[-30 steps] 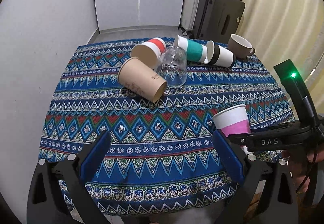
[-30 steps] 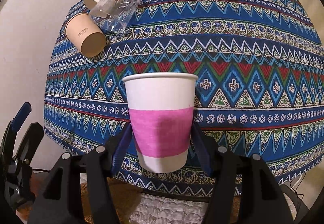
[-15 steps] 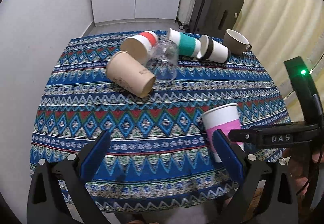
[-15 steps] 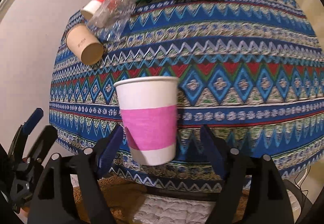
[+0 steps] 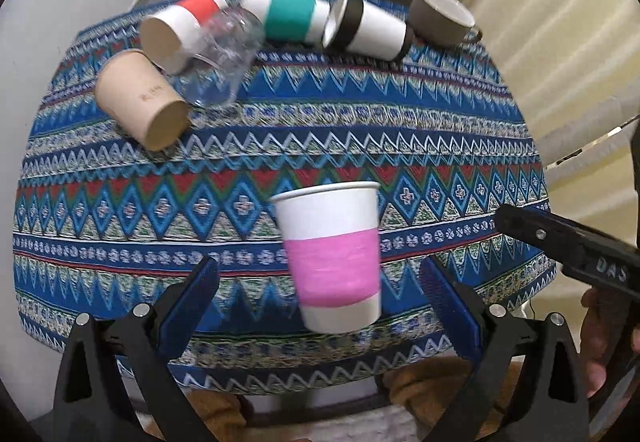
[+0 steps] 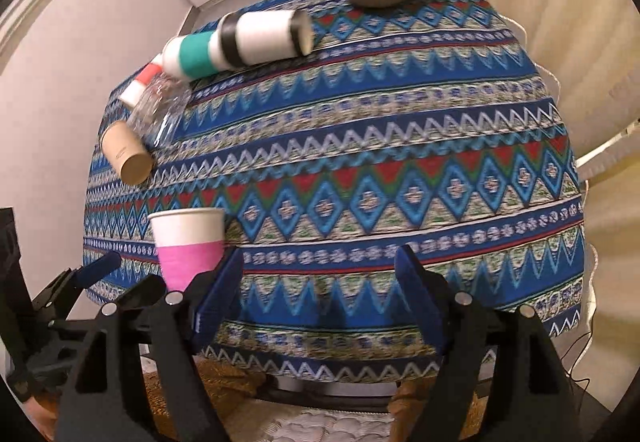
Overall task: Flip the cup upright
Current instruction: 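Close the left gripper on the pink-banded cup beside the right gripper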
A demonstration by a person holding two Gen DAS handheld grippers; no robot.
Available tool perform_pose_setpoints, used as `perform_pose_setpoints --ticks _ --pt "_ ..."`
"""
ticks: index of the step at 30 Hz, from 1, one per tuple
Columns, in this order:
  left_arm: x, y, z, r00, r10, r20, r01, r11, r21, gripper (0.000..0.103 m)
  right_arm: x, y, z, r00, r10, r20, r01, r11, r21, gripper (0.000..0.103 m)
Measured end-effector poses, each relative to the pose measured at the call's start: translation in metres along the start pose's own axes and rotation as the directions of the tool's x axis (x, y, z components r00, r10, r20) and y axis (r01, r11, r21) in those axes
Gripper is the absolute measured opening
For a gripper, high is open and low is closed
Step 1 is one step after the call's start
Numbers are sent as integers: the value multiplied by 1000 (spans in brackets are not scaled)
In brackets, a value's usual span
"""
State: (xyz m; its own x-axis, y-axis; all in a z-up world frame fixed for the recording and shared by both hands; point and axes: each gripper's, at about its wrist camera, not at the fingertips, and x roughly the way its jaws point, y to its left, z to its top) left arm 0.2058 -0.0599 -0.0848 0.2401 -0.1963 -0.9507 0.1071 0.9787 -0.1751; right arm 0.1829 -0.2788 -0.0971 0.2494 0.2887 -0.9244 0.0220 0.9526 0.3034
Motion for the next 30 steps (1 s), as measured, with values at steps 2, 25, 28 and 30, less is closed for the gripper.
perform_pose_setpoints --ticks 2,25,28,30 --pt "11 -8 8 997 34 -69 -35 999 -11 97 -1 -13 1 1000 18 3 -18 1000 19 77" --pt "71 -35 43 963 134 -234 -151 987 -53 95 1 -56 4 995 102 1 -102 992 72 77" --pt "76 -37 44 962 131 -241 -150 987 -60 86 3 -55 5 995 101 0 -101 992 70 77" --pt "81 -34 41 960 134 -244 -154 986 -67 82 4 -56 5 995 100 -1 -100 993 69 77"
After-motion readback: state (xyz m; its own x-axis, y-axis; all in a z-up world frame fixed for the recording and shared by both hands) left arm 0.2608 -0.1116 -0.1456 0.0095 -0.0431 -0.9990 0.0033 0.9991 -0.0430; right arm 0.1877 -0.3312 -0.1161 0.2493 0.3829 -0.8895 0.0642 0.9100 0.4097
